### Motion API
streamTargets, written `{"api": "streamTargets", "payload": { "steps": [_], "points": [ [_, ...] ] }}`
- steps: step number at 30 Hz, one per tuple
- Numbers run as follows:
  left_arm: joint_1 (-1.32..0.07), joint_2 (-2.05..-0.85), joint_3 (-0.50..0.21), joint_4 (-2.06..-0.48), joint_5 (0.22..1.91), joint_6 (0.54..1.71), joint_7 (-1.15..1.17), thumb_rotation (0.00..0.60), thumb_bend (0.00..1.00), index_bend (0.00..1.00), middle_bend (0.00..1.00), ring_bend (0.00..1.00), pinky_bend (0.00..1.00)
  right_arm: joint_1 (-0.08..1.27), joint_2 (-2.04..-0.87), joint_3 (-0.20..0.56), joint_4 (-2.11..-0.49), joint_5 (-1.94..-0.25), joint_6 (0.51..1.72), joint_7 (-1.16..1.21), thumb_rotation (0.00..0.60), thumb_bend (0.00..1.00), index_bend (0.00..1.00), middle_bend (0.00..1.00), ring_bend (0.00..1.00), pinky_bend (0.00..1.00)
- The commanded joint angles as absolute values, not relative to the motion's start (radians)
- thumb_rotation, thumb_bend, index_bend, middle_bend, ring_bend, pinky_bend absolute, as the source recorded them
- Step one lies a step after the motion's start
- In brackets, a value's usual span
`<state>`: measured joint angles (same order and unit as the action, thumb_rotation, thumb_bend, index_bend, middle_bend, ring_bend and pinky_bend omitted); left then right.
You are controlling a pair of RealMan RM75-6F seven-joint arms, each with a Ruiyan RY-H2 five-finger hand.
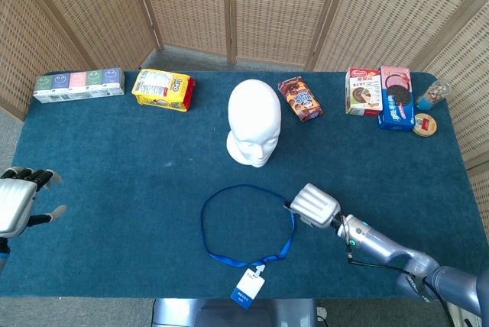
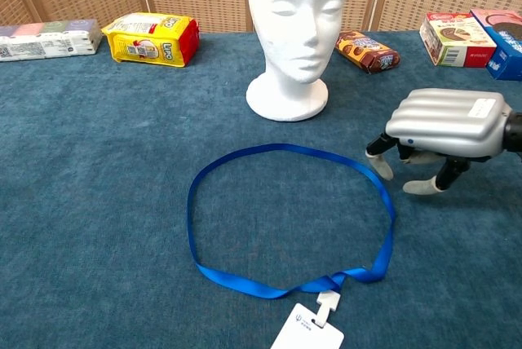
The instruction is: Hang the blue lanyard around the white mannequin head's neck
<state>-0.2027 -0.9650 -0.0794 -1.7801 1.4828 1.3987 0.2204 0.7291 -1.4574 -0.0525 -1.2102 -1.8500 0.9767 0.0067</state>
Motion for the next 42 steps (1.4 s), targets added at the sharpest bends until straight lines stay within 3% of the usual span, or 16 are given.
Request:
{"api": "streamTargets", "payload": {
  "steps": [1,42],
  "points": [
    [-0.203,-0.968,-0.078,-1.776,1.482,1.398,0.217,0.517,0.10,0.43,0.51,0.45,0.34,0.742,-1.462,-0.058,-1.209,-1.850,0.966,-0.010,0.600,0.33,0.50,1.00,1.00,1.00],
    [-0.203,-1.000,-0.069,-1.705,1.474,1.397,0.157,0.516,0.10,0.43,0.51,0.45,0.34,0.824,-1.501,-0.084,-1.209,-1.788,0.890,-0.144,0.600,0.31,0.48,0.99,1.00,1.00]
  ]
}}
